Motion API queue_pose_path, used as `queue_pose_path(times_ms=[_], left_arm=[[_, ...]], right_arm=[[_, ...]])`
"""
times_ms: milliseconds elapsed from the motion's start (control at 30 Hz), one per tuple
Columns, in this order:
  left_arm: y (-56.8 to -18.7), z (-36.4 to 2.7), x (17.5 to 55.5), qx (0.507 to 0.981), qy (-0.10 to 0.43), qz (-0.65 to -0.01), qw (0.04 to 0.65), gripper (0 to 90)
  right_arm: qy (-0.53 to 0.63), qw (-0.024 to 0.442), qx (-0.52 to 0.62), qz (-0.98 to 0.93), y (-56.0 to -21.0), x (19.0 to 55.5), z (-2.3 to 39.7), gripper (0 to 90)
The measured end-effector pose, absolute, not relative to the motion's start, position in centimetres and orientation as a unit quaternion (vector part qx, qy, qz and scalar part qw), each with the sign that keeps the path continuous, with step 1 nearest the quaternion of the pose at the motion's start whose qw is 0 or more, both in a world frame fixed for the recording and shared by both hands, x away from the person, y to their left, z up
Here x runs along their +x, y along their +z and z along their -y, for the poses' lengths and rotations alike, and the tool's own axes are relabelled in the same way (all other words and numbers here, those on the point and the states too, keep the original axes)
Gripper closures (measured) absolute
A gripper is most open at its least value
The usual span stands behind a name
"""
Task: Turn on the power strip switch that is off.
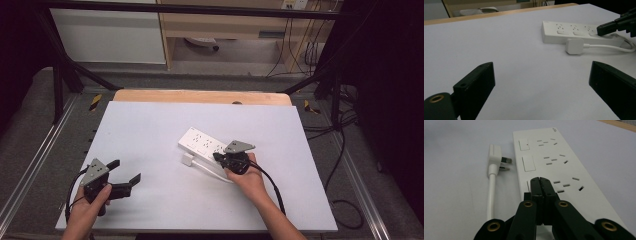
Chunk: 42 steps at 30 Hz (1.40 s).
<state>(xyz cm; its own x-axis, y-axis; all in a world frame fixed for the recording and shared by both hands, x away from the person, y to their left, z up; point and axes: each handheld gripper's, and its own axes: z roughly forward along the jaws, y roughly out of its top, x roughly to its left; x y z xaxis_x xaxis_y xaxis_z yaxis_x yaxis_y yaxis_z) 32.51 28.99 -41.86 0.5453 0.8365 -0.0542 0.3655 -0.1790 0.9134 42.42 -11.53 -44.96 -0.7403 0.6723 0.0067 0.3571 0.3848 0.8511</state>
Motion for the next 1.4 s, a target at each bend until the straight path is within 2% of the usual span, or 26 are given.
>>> queue_pose_path(times_ms=[1200,1400], left_arm=[[-41.8,-29.1,32.5,0.728,0.242,-0.412,0.491,6.8],[-41.8,-29.1,32.5,0.728,0.241,-0.412,0.492,6.8]], right_arm=[[0.465,0.164,0.322,-0.809,-43.8,42.3,11.3,90.0],[0.47,0.162,0.321,-0.806,-43.3,42.2,11.1,84.0]])
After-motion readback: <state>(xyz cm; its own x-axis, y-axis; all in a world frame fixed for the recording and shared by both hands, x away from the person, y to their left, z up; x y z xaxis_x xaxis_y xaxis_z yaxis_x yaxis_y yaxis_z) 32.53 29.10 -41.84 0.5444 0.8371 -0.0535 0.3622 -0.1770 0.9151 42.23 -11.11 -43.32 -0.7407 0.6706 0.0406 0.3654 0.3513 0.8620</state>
